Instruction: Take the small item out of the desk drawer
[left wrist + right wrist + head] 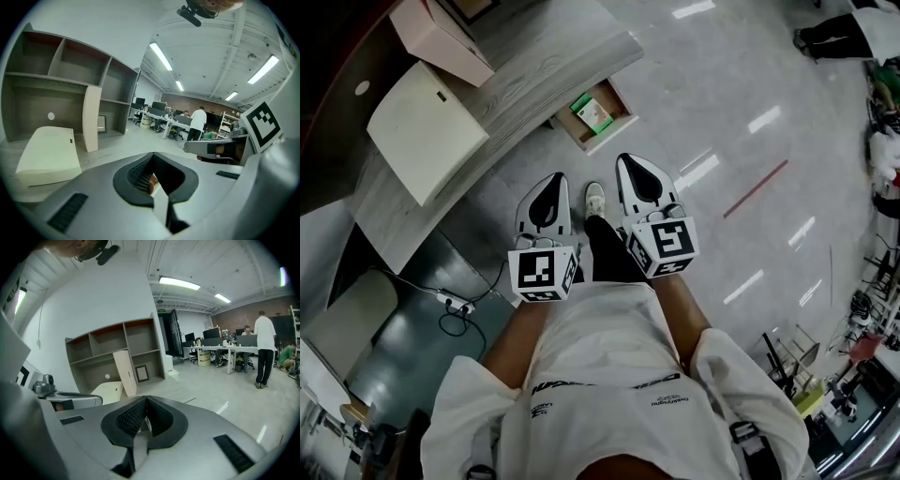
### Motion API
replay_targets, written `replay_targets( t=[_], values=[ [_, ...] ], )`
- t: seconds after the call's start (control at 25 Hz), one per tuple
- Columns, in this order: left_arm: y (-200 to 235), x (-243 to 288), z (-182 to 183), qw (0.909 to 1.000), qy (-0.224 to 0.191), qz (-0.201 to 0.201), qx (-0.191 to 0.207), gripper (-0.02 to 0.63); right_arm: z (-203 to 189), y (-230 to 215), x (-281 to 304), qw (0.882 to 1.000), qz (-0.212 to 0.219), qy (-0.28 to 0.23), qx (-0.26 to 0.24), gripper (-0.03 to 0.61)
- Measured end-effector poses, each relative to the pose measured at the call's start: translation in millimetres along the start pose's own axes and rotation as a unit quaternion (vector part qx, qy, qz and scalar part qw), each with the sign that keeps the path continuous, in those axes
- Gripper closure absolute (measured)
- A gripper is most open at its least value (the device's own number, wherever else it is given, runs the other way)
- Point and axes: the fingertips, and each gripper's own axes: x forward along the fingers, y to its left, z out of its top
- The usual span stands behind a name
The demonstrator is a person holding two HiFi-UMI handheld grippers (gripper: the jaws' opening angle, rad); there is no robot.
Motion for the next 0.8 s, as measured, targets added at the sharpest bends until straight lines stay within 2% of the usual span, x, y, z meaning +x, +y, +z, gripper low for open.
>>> replay_targets(
  t=[0.56,0.8],
  values=[
    [10,60,-42,0.9988,0.013,0.026,-0.038,0.598,-75,-35,79,0.998,0.034,0.061,-0.006,0.545],
    [19,83,-58,0.998,0.014,0.032,-0.053,0.598,-99,-47,113,0.995,0.039,0.087,-0.016,0.474]
  ],
)
